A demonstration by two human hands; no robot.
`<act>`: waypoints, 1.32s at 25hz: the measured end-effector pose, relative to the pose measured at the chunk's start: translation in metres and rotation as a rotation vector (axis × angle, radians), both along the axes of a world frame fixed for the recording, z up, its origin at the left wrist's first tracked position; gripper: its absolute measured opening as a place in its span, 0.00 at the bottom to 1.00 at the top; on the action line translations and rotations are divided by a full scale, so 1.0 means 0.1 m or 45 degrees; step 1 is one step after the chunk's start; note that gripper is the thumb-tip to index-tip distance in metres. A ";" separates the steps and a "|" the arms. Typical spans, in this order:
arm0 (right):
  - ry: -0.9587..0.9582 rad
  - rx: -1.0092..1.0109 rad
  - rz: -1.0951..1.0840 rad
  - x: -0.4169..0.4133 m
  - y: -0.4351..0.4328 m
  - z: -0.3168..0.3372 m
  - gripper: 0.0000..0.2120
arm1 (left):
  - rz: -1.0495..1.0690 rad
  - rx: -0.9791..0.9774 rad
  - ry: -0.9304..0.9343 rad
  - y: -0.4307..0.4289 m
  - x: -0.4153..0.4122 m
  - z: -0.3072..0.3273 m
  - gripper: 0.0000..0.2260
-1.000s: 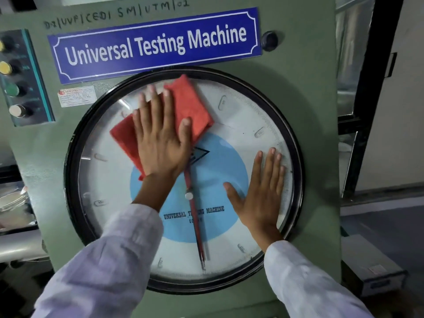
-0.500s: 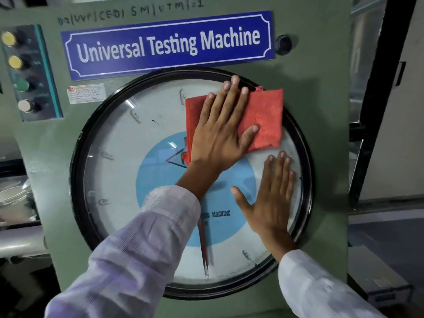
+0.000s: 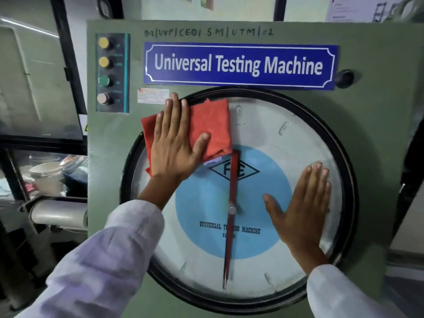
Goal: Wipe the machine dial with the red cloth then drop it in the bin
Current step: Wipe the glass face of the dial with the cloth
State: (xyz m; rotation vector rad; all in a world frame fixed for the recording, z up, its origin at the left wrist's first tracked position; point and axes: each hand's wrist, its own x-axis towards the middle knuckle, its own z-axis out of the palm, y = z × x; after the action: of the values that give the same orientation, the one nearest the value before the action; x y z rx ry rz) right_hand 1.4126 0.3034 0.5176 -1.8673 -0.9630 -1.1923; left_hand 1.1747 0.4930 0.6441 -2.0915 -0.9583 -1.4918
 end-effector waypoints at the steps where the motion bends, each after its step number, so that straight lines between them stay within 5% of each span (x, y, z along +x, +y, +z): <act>1: -0.002 -0.001 -0.008 0.01 0.01 0.00 0.52 | -0.007 -0.005 -0.006 -0.05 0.08 0.04 0.38; 11: -0.017 -0.007 -0.017 0.02 0.01 -0.04 0.54 | -0.343 0.226 0.173 -0.63 0.95 0.35 0.36; 17: 0.003 0.012 0.033 -0.02 -0.03 -0.02 0.53 | -0.140 0.028 -0.003 -0.18 0.29 0.05 0.38; 23: 0.056 0.023 0.000 -0.02 -0.03 -0.01 0.54 | -0.104 -0.044 -0.053 -0.34 0.56 0.08 0.38; 33: 0.418 0.173 -0.097 -0.36 0.00 -0.49 0.55 | -0.445 0.405 0.527 -1.24 1.82 -0.07 0.37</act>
State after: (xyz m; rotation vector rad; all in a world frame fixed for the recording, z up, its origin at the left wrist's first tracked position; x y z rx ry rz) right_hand 1.3765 0.3033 0.4684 -1.9267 -0.6209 -0.9296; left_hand 1.3568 0.3685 0.6367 -2.2676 -0.1961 -1.1850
